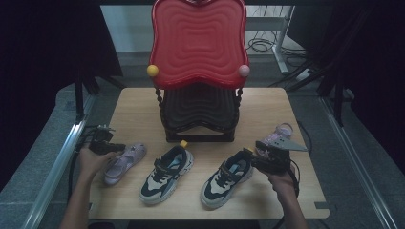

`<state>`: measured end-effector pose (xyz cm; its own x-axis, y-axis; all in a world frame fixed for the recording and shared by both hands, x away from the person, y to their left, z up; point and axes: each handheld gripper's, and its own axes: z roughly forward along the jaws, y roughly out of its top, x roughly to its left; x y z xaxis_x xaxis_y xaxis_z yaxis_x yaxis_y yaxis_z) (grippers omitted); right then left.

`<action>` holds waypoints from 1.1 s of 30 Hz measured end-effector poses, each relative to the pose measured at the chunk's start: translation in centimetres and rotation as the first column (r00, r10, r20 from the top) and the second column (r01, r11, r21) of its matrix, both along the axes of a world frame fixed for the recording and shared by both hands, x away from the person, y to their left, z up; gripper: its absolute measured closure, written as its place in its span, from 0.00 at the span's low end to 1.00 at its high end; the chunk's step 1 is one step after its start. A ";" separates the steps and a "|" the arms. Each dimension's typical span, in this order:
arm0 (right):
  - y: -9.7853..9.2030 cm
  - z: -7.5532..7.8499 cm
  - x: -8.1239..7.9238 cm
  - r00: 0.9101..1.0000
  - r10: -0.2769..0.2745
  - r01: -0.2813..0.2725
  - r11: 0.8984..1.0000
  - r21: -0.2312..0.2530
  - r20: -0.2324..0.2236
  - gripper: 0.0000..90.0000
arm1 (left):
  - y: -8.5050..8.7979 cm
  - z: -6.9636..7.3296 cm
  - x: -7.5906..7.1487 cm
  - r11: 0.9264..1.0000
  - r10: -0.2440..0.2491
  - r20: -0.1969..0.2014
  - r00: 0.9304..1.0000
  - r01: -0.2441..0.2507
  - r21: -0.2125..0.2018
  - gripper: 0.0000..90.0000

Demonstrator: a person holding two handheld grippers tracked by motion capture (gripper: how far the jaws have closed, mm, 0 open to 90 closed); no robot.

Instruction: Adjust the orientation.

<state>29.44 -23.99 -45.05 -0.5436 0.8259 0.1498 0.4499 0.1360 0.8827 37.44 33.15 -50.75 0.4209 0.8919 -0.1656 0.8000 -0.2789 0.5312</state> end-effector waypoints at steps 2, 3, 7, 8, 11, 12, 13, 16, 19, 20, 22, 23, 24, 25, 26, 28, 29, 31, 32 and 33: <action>0.0 0.0 0.0 1.000 0.005 -0.005 1.000 0.006 0.000 0.42 | 0.6 1.2 -0.9 0.999 0.039 0.068 0.997 -0.037 -0.026 0.98; 0.0 0.0 0.0 1.000 0.007 -0.007 1.000 0.015 -0.002 0.42 | 0.8 1.7 -1.3 0.998 0.052 0.091 0.995 -0.049 -0.031 0.98; 0.1 0.0 0.1 1.000 0.013 -0.013 1.000 0.019 -0.007 0.42 | 1.3 3.1 -2.7 0.996 0.078 0.155 0.985 -0.069 -0.063 0.96; 0.1 0.0 0.3 1.000 0.013 -0.012 1.000 0.021 -0.007 0.42 | 1.3 3.9 -3.8 0.995 0.077 0.189 0.979 -0.062 -0.082 0.95; 0.2 0.0 0.5 1.000 0.016 -0.016 1.000 0.022 -0.008 0.42 | 1.0 4.3 -5.3 0.992 0.075 0.219 0.973 -0.050 -0.115 0.92; 0.3 0.0 0.6 1.000 0.019 -0.019 1.000 0.021 -0.009 0.42 | 0.8 4.4 -5.8 0.992 0.068 0.224 0.972 -0.043 -0.115 0.90; 0.4 0.0 0.6 1.000 0.020 -0.020 0.999 0.025 -0.010 0.42 | 0.6 4.4 -6.2 0.993 0.059 0.230 0.971 -0.034 -0.111 0.89; 0.6 -0.1 0.7 0.999 0.029 -0.028 0.999 0.026 -0.014 0.42 | 0.0 4.5 -6.9 0.995 0.040 0.256 0.966 -0.014 -0.102 0.86; 0.9 -0.2 0.8 0.999 0.027 -0.027 0.999 0.017 -0.017 0.42 | -0.7 4.6 -7.7 0.994 0.028 0.286 0.958 0.003 -0.109 0.81; 1.0 -0.2 0.8 0.999 0.026 -0.025 1.000 0.015 -0.020 0.42 | -0.8 4.7 -7.7 0.994 0.020 0.283 0.959 0.012 -0.110 0.81; 1.1 -0.3 0.9 1.000 0.018 -0.017 1.000 0.013 -0.022 0.42 | -1.0 5.1 -7.8 0.994 0.009 0.291 0.957 0.023 -0.107 0.78; 1.2 -0.4 0.9 1.000 0.010 -0.009 1.000 0.020 -0.027 0.42 | -1.0 5.3 -8.0 0.992 0.009 0.305 0.952 0.031 -0.125 0.78; 1.3 -0.5 0.7 1.000 0.005 -0.004 1.000 0.028 -0.026 0.42 | -1.0 5.4 -8.1 0.989 0.012 0.315 0.949 0.035 -0.146 0.78; 1.3 -0.5 0.7 1.000 0.005 -0.004 1.000 0.028 -0.026 0.42 | -1.0 5.4 -8.1 0.989 0.012 0.315 0.949 0.035 -0.146 0.78; 1.3 -0.6 0.5 1.000 0.006 -0.005 0.999 0.034 -0.025 0.42 | -1.2 5.5 -8.3 0.987 0.012 0.321 0.947 0.040 -0.155 0.78; 1.5 -0.6 -0.2 1.000 0.010 -0.009 1.000 0.023 -0.010 0.42 | -1.6 5.7 -8.8 0.986 -0.006 0.330 0.944 0.061 -0.156 0.77; 1.5 -0.4 -0.4 1.000 0.013 -0.013 1.000 0.018 0.001 0.42 | -1.7 5.7 -9.0 0.986 -0.006 0.333 0.943 0.062 -0.156 0.76; 1.3 -0.2 -0.9 1.000 0.003 -0.003 1.000 0.028 0.008 0.42 | -1.7 5.8 -9.3 0.985 -0.003 0.338 0.941 0.062 -0.162 0.75; 1.2 -0.2 -1.1 1.000 -0.002 0.002 0.999 0.032 0.013 0.42 | -1.7 5.8 -9.4 0.984 -0.002 0.337 0.942 0.063 -0.168 0.75; 1.2 -0.2 -1.1 1.000 -0.002 0.002 0.999 0.032 0.013 0.42 | -1.7 5.8 -9.4 0.984 -0.002 0.337 0.942 0.063 -0.168 0.74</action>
<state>28.35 -22.82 -45.28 -0.5440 0.8219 0.1690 0.4389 0.1070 0.8922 28.02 31.49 -44.98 0.5070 0.8466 -0.1616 0.5599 -0.1809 0.8086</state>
